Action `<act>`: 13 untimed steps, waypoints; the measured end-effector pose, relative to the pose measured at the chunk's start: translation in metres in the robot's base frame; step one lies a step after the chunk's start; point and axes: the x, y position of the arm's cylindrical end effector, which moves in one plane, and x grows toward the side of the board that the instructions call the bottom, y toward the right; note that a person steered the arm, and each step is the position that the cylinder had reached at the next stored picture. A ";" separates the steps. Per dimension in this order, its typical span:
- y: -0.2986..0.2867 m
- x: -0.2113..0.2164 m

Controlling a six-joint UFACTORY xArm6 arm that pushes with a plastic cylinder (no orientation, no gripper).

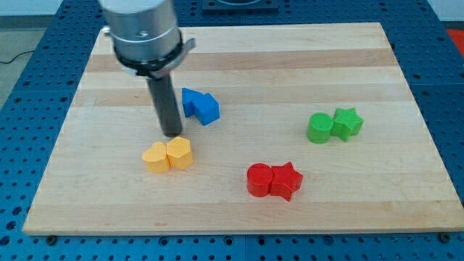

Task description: Push the yellow blocks below the blue blocks

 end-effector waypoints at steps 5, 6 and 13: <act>-0.030 0.059; -0.019 0.059; 0.024 0.107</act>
